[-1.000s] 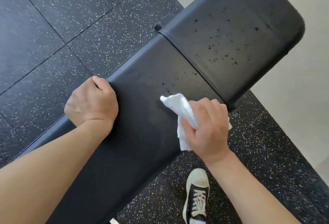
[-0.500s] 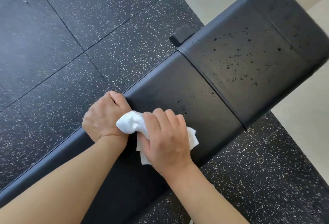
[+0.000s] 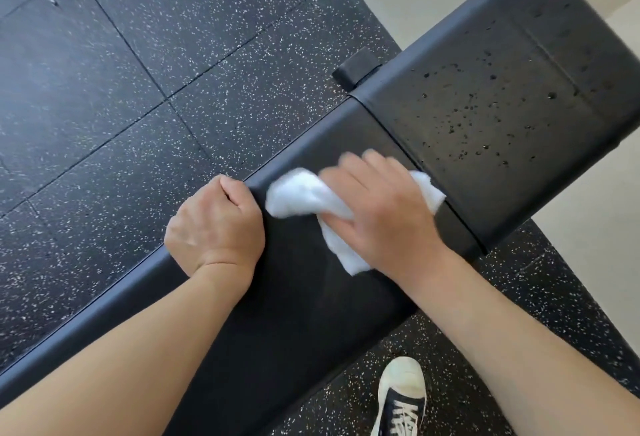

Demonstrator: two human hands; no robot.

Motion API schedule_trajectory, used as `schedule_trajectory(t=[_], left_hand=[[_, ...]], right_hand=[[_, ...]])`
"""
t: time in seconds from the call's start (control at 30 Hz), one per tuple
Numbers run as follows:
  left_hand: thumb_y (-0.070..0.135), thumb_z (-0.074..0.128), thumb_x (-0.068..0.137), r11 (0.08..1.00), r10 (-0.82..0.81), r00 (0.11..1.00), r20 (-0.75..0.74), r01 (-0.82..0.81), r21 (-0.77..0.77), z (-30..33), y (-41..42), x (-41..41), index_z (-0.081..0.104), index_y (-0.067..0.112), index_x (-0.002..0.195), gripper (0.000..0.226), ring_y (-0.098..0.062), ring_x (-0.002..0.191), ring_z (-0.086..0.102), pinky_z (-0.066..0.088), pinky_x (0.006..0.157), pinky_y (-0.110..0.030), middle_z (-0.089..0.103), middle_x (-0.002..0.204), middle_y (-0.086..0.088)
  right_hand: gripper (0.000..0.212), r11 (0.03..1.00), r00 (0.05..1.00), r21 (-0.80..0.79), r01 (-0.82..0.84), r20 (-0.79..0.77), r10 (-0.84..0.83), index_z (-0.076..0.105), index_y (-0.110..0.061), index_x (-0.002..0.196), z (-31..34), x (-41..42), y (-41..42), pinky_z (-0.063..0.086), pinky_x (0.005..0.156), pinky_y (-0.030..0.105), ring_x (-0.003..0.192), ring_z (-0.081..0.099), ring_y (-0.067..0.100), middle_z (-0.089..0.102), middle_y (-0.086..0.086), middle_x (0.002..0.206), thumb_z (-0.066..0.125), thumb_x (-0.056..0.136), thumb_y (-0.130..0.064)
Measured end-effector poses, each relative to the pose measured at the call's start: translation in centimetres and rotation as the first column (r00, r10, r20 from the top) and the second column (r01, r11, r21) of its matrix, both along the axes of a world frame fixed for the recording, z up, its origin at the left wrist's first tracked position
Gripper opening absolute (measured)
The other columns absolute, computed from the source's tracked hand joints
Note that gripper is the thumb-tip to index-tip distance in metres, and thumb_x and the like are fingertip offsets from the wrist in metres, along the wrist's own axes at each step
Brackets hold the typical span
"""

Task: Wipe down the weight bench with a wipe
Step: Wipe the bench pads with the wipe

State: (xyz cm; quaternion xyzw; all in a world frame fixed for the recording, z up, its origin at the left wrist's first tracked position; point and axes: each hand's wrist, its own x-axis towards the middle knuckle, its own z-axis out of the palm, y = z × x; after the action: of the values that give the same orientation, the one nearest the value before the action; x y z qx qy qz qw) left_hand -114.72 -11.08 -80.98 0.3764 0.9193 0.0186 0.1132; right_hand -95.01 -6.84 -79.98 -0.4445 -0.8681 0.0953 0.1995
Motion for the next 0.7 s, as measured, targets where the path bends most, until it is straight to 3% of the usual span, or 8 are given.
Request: schedule_trajectory(t=[0.17,0.37,0.43,0.5,0.6,0.7], left_hand=[[0.038,0.023,0.102,1.000,-0.015,1.000,0.014,0.015,0.010,0.0,-0.1,0.0,0.051,0.016,0.074,0.045,-0.034,0.069,0.044,0.034,0.068,-0.040,0.034,0.061,0.003],[0.037,0.024,0.103,1.000,-0.006,0.999,0.033,0.006,0.001,0.1,0.0,0.0,0.050,0.017,0.074,0.044,-0.034,0.071,0.044,0.032,0.069,-0.040,0.034,0.062,0.003],[0.036,0.025,0.103,1.000,0.002,1.000,0.028,-0.001,-0.010,0.2,0.1,0.1,0.051,0.020,0.075,0.042,-0.033,0.073,0.042,0.032,0.070,-0.040,0.033,0.064,0.001],[0.036,0.024,0.104,1.000,0.007,1.000,0.025,-0.007,0.002,0.3,0.1,0.2,0.053,0.020,0.076,0.043,-0.032,0.074,0.041,0.031,0.071,-0.041,0.039,0.067,-0.003],[0.036,0.025,0.105,1.000,0.011,1.000,0.014,-0.011,0.017,0.2,0.0,0.2,0.062,0.018,0.084,0.047,-0.032,0.075,0.040,0.030,0.072,-0.041,0.056,0.075,-0.015],[0.036,0.024,0.105,1.000,0.014,1.000,0.004,-0.014,0.008,-0.1,0.0,0.0,0.066,0.018,0.088,0.048,-0.032,0.075,0.041,0.030,0.071,-0.040,0.046,0.068,-0.007]], right_hand=[[0.014,0.997,0.999,-0.055,-0.046,0.024,0.047,0.068,-0.010,0.102,0.2,9.7,-5.7,0.043,0.062,0.044,0.072,0.045,0.024,0.058,0.003,0.088,0.069,0.096,-0.023],[0.014,1.000,0.999,-0.013,-0.024,-0.039,0.024,0.068,-0.006,0.083,0.3,0.7,2.3,0.043,0.059,0.045,0.068,0.051,0.031,0.056,0.009,0.076,0.072,0.084,-0.019],[0.016,1.000,0.996,-0.029,-0.007,-0.092,0.004,0.066,-0.006,0.083,0.4,-3.6,6.5,0.044,0.062,0.043,0.073,0.056,0.032,0.061,0.010,0.079,0.070,0.083,-0.021],[0.018,0.998,0.999,-0.068,-0.002,-0.040,0.000,0.065,-0.010,0.090,0.4,-6.7,9.5,0.042,0.069,0.040,0.083,0.059,0.031,0.065,0.007,0.088,0.066,0.089,-0.028],[0.020,0.993,0.998,-0.097,-0.061,0.001,0.061,0.063,-0.012,0.094,-0.1,-7.1,10.5,0.040,0.073,0.040,0.088,0.058,0.029,0.064,0.005,0.093,0.062,0.093,-0.032],[0.016,0.995,0.991,-0.060,-0.081,-0.111,0.074,0.065,-0.007,0.087,-0.2,-3.2,7.0,0.044,0.067,0.047,0.077,0.054,0.033,0.060,0.010,0.084,0.065,0.088,-0.023]])
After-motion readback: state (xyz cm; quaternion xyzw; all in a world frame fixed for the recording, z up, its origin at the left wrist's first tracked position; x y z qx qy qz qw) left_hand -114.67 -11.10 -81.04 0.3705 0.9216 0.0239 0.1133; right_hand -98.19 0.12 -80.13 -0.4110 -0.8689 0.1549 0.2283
